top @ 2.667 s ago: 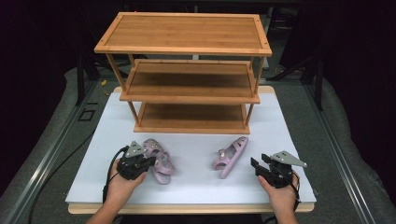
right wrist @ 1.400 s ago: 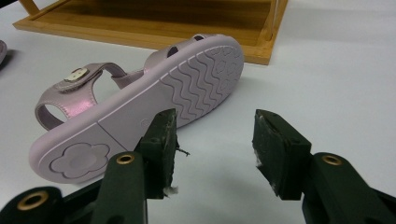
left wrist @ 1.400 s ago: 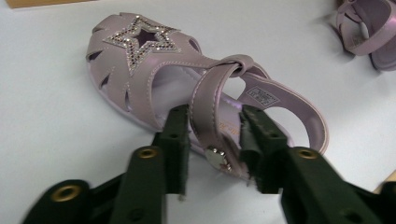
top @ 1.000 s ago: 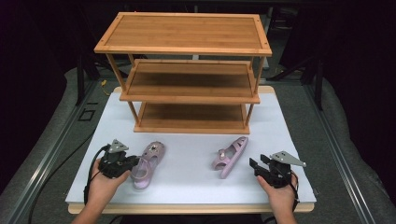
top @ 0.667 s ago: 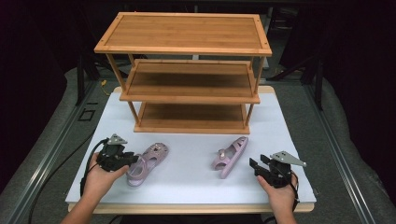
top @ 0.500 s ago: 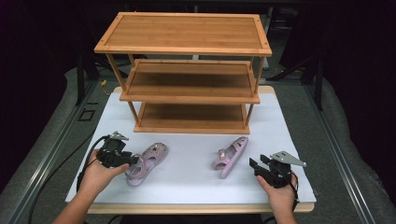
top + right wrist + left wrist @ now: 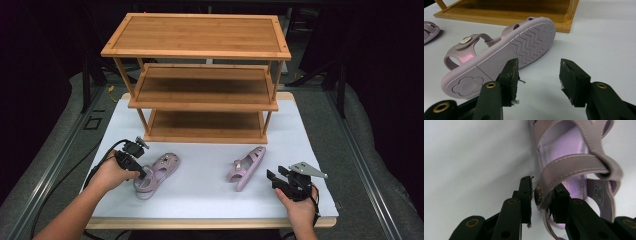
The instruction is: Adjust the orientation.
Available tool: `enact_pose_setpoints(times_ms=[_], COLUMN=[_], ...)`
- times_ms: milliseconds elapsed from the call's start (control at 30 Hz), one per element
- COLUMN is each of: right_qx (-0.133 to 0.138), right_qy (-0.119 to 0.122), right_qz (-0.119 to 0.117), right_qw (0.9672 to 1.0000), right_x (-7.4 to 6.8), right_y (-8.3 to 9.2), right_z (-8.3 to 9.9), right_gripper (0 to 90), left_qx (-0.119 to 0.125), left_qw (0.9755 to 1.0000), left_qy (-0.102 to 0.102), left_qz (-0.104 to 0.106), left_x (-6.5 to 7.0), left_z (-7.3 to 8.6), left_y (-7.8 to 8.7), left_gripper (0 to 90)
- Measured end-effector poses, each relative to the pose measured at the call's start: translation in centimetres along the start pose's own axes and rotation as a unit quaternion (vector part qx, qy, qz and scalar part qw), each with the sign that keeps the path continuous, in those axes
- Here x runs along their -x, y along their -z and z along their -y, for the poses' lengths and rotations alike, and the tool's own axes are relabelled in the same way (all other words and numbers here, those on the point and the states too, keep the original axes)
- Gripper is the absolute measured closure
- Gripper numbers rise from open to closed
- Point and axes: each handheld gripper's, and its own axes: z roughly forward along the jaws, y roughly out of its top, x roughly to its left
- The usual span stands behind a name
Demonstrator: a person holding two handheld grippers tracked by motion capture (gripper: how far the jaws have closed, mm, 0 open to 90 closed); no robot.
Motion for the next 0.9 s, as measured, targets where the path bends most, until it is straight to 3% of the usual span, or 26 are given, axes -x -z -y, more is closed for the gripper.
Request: enact_pose_setpoints(times_ms=[33,433,767,900], right_qx=[-0.001,-0.002,-0.002,-0.004], right_qy=[-0.001,0.001,0.002,0.002], right_qz=[0.0,-0.001,-0.002,-0.002], right_qw=[1.0,1.0,1.0,1.0], right_x=[0.0,-0.04,-0.08,-0.03], right_y=[-0.03,-0.08,-0.1,-0.11], right_z=[0.02,0.02,0.03,0.04], right_gripper=[49.5,49.6,49.6,49.6], left_qx=[-0.008,-0.029,-0.024,-0.019], left_qw=[1.0,0.9995,0.9996,0.9998], left_qy=[0.001,0.009,0.003,-0.006], left_qz=[0.0,0.01,0.012,-0.001], left_x=[0.07,-0.27,-0.26,-0.05], left_z=[-0.1,-0.59,-0.52,-0.49], left_y=[-0.21,-0.3,-0.26,-0.2], left_gripper=[77.6,80.8,82.1,82.3])
